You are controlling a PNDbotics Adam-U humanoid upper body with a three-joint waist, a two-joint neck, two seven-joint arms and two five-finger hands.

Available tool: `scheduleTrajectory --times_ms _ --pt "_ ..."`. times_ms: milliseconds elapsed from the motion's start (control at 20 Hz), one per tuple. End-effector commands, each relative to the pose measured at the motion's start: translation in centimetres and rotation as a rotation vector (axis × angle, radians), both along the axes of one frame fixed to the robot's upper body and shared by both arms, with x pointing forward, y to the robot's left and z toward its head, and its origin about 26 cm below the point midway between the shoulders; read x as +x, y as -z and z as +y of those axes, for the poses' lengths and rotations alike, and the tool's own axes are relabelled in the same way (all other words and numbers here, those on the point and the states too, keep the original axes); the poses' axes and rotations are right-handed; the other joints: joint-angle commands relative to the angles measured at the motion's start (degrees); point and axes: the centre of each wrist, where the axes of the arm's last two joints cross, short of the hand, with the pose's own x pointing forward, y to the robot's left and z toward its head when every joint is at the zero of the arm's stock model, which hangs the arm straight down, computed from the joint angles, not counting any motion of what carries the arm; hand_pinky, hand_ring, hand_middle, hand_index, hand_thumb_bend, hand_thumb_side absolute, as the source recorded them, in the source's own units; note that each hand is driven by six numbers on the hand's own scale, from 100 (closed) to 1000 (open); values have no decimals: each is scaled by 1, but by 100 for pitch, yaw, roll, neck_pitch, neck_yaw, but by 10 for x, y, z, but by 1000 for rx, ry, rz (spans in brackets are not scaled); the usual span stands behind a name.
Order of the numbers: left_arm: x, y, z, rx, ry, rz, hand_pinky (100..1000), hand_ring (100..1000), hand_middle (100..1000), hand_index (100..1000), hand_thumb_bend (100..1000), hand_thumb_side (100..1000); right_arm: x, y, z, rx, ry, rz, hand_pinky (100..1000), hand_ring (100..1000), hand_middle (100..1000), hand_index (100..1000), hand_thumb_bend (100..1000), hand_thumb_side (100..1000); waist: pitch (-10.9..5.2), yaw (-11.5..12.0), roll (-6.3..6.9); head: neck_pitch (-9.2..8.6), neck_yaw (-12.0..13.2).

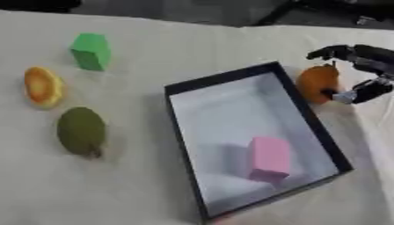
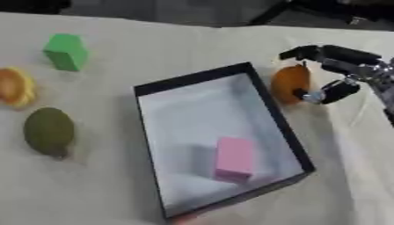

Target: Pick up objects on the table and place them in the box.

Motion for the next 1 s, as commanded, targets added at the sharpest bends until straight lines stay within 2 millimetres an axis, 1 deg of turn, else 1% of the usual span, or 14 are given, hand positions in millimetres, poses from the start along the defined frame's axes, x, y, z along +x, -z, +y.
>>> scheduleTrajectory --times_ms 50,100,300,450,600,750,850,900,1000 --pt "-2 -11 0 17 9 -31 701 830 757 849 181 740 -1 -12 -6 -220 -161 84 882 944 892 974 337 100 -5 24 -75 -91 -27" --pt "-2 -11 0 17 8 -31 701 830 756 848 181 741 -1 -10 -7 -227 -154 89 882 944 892 973 296 190 0 29 -79 -95 -28" --pt "-2 -10 0 14 8 -28 701 829 754 848 181 741 -4 -7 -14 -256 -114 100 881 937 880 967 344 226 -3 16 -85 -79 -18" --pt "-3 -9 0 13 7 -24 701 830 753 848 181 741 -6 -6 -16 -283 -94 99 878 929 855 946 350 242 -17 -10 -75 -63 -8" --pt "-3 -8 0 14 7 -22 701 830 753 848 181 740 -7 -3 -16 -304 -91 93 867 917 763 886 327 254 -35 -39 -63 -35 -4" --pt "-3 -8 0 15 7 -24 701 830 752 848 180 739 -7 -1 -13 -300 -100 75 853 889 653 796 289 257 -49 -54 -47 -24 -7" --pt "-3 -8 0 15 7 -23 701 830 752 848 180 738 -6 0 -9 -292 -114 63 847 877 627 775 273 260 -61 -62 -38 -13 -9" --pt "-3 -8 0 15 7 -22 701 830 752 848 180 738 -6 0 -7 -286 -124 58 837 854 581 733 223 247 -71 -65 -35 -4 -9" --pt "-3 -7 0 15 7 -21 701 830 752 847 181 737 -5 0 -1 -268 -147 43 828 837 550 703 163 228 -95 -76 -30 12 -7"
